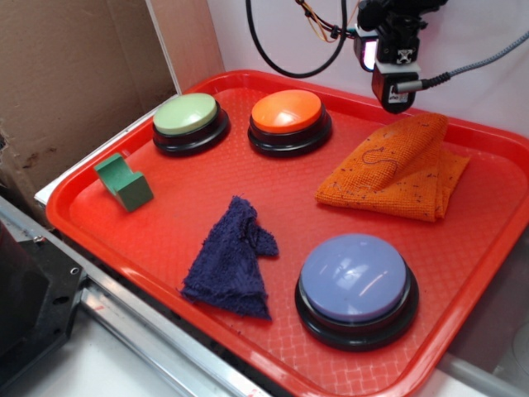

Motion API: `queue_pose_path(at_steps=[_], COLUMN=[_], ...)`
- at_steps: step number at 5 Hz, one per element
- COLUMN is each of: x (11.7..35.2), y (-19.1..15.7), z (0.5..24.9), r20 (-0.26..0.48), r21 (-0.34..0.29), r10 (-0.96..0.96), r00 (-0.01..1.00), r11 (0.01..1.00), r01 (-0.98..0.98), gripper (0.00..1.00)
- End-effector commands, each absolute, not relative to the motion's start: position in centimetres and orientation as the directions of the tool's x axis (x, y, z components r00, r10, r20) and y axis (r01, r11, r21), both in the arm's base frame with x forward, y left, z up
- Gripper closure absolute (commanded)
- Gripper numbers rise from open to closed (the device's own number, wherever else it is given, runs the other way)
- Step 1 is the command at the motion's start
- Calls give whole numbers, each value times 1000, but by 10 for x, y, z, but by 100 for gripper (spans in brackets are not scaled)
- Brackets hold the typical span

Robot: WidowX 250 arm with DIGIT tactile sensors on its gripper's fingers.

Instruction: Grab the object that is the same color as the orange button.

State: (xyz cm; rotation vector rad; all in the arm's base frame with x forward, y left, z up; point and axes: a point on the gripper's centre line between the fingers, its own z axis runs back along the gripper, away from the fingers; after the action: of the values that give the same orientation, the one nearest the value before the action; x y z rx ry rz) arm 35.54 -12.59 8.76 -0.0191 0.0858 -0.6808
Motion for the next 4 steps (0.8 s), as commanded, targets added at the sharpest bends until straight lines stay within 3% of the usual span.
queue_pose_path(at_steps=[1,2,4], x=[355,351,345], y=[-126,-130,-137], z=[88,72,46], r20=[-73,-113,-161], r21=[-46,-82,-89], r10=[-629,-626,-635], r00=[774,772,756], r11=[777,780,772], r01=[628,620,630], gripper=[0,0,0])
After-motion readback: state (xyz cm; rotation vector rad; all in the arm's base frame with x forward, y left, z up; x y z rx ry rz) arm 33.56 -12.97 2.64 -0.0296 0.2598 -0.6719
